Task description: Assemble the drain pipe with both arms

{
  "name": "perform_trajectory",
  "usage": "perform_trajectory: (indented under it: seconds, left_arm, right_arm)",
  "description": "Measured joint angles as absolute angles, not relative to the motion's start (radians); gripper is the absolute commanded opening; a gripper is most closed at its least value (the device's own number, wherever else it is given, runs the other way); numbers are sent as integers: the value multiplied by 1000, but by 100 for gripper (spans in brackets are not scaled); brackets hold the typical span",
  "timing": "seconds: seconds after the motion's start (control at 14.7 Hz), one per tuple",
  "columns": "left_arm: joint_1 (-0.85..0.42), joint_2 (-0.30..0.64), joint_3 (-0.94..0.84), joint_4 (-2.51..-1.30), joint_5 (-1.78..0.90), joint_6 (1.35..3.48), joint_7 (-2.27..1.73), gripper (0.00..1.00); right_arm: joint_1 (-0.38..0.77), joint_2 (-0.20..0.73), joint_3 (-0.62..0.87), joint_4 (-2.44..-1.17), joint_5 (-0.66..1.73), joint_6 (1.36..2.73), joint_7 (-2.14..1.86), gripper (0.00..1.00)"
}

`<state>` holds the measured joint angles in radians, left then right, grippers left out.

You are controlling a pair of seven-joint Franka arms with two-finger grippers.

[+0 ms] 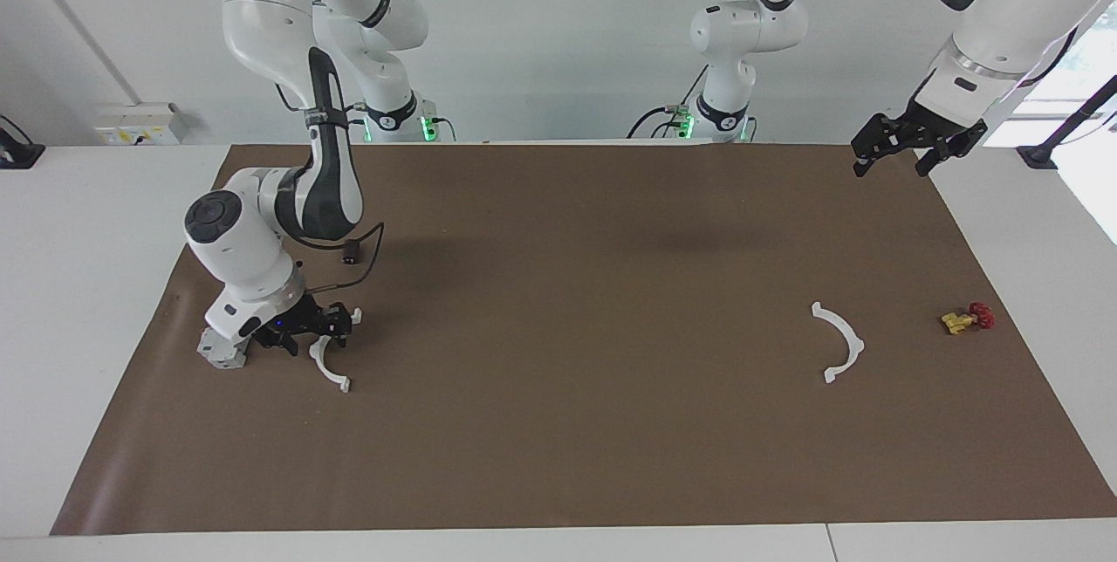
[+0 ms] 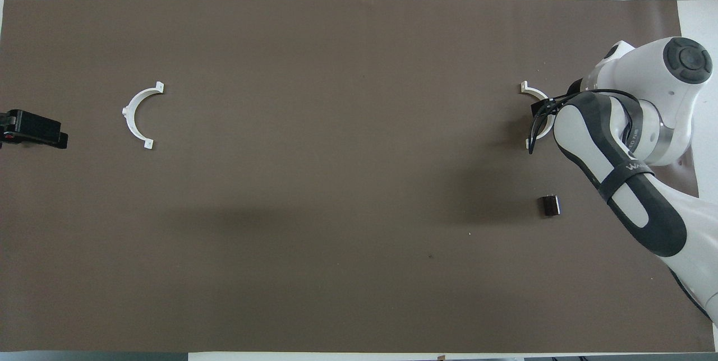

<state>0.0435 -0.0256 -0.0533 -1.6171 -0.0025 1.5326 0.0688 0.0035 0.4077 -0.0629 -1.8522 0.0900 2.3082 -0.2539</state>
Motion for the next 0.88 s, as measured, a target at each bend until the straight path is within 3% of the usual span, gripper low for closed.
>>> perform_trajectory:
  seconds: [0.41, 0.54, 0.68, 0.88]
  left_arm:
    - [44, -33, -52, -1656, -2, 1593, 69, 100]
    - [44, -51, -52, -1738, -2, 1696, 70, 100]
    - [48, -57, -51, -1815, -2, 1799, 74, 100]
    - [71, -52, -50, -1920, -2, 1952, 107, 100]
  right_arm:
    - [-3, 430, -63, -1855, 91, 2336, -254, 62]
    - [-3, 432, -63, -1854, 91, 2336, -254, 39]
    - [-3, 432, -63, -1855, 91, 2336, -254, 0]
    - [-1, 432, -62, -1855, 91, 2335, -254, 0]
